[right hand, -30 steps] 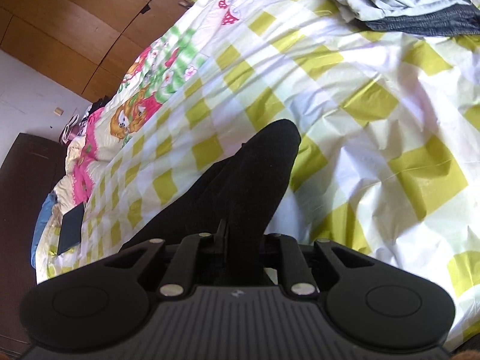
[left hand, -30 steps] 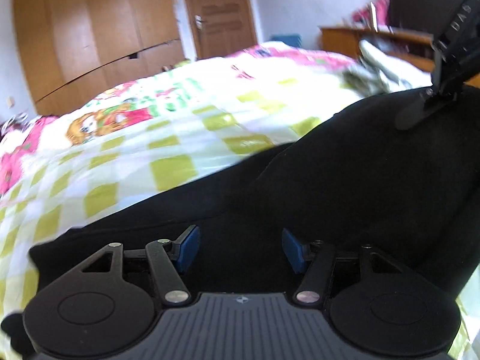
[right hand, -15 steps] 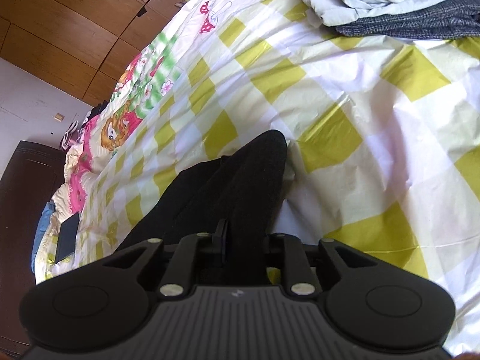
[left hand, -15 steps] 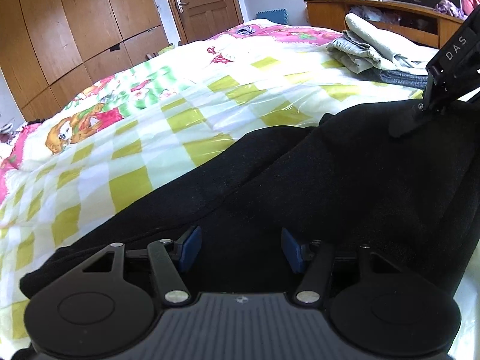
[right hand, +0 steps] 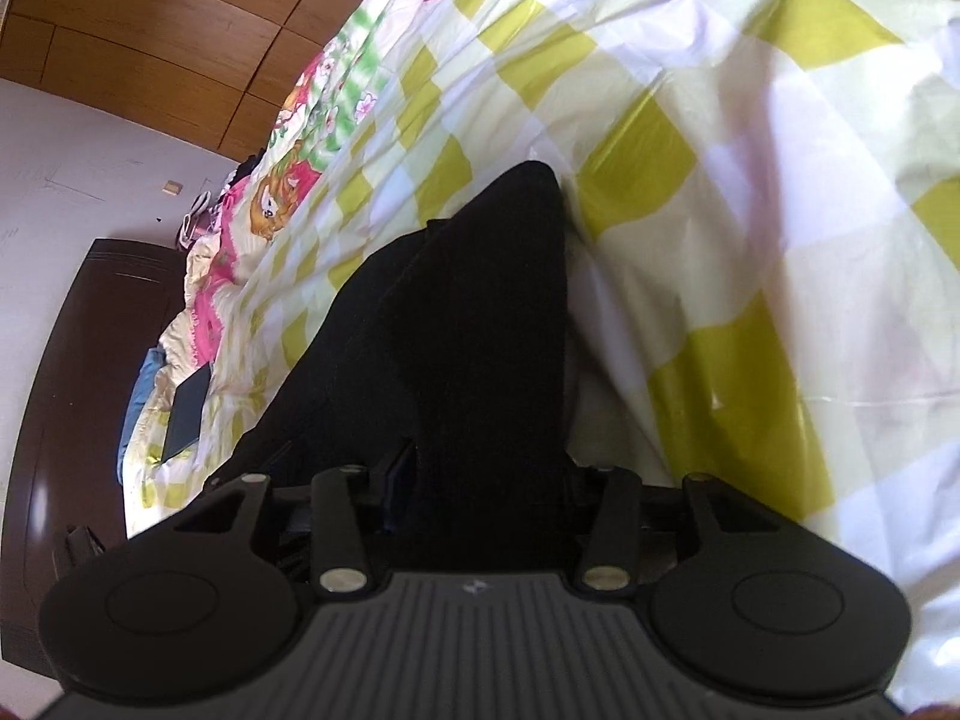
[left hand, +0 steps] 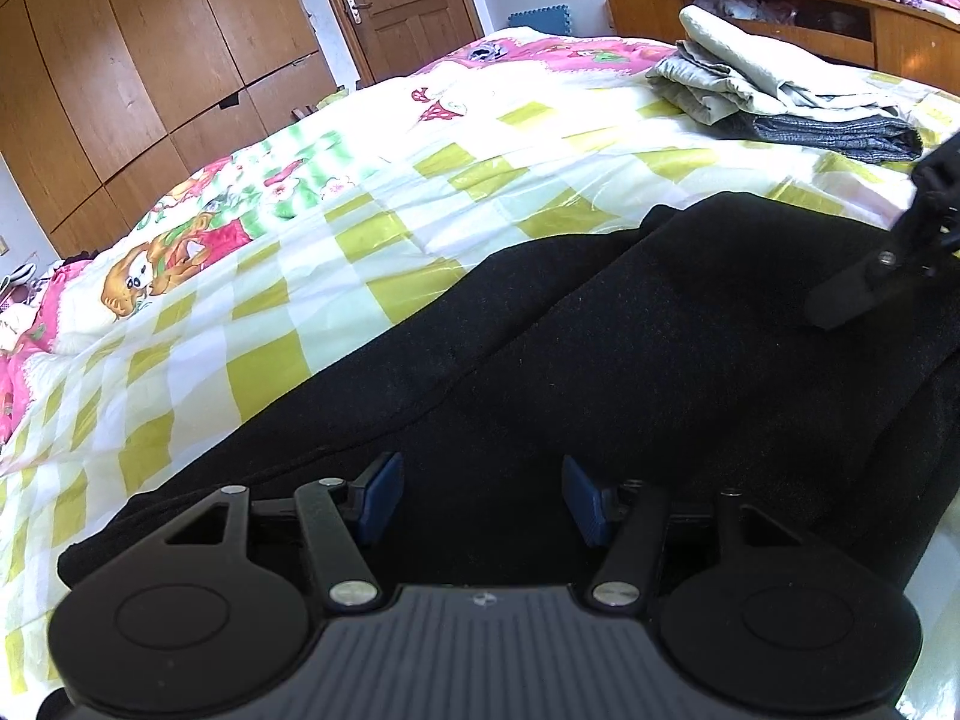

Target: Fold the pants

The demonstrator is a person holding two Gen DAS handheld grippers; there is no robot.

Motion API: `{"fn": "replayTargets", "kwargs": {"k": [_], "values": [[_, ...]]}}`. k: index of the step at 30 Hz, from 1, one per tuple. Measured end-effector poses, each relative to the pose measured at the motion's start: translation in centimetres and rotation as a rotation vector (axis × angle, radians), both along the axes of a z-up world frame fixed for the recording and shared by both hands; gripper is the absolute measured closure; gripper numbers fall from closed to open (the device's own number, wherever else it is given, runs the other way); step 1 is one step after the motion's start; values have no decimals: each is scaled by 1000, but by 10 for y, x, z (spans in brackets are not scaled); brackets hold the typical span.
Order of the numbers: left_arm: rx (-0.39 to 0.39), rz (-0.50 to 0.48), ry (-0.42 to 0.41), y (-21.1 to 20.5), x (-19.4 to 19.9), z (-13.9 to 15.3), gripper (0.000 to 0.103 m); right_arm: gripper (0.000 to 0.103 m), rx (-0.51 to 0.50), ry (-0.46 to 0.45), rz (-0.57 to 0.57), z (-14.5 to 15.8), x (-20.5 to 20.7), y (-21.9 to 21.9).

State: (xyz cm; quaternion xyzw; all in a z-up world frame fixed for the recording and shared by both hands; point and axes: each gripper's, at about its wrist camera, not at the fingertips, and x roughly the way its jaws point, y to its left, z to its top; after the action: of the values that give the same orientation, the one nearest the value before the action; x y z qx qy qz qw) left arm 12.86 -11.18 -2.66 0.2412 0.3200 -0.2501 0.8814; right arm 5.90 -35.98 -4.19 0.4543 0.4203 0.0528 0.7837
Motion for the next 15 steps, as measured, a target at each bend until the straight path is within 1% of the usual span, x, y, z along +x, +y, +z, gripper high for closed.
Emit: {"fn": "replayTargets", "kwargs": {"k": [4,5,6,7,8,9,10,12,15], "values": [[10,-3,-6,-1,-2,0,33,57,43,-18,-29,-6,-2,-1],[12,-3,-8,-1,-3,0,33,60,41,-19,-43,-8,-2,2],[16,-4,-10,-2,-3,0,33,70,24,-10,-46,-8,-1,5],[21,-4,-12,-2,-4,0,33,76,5,-4,-48,-7,0,8],[25,-3,-14,-3,-4,0,33,78,8,-15,-58,-4,-3,8],[25,-3,-14,-3,-4,0,33,83,34,-37,-74,-1,-6,7],[25,-4,-15,-2,-6,0,33,86,54,-60,-90,3,-9,7],[19,-11,-20,0,-9,0,33,87,57,-95,-99,16,-13,10],[16,-24,-34,2,-15,0,33,88,11,-119,-73,39,-7,22]]}}
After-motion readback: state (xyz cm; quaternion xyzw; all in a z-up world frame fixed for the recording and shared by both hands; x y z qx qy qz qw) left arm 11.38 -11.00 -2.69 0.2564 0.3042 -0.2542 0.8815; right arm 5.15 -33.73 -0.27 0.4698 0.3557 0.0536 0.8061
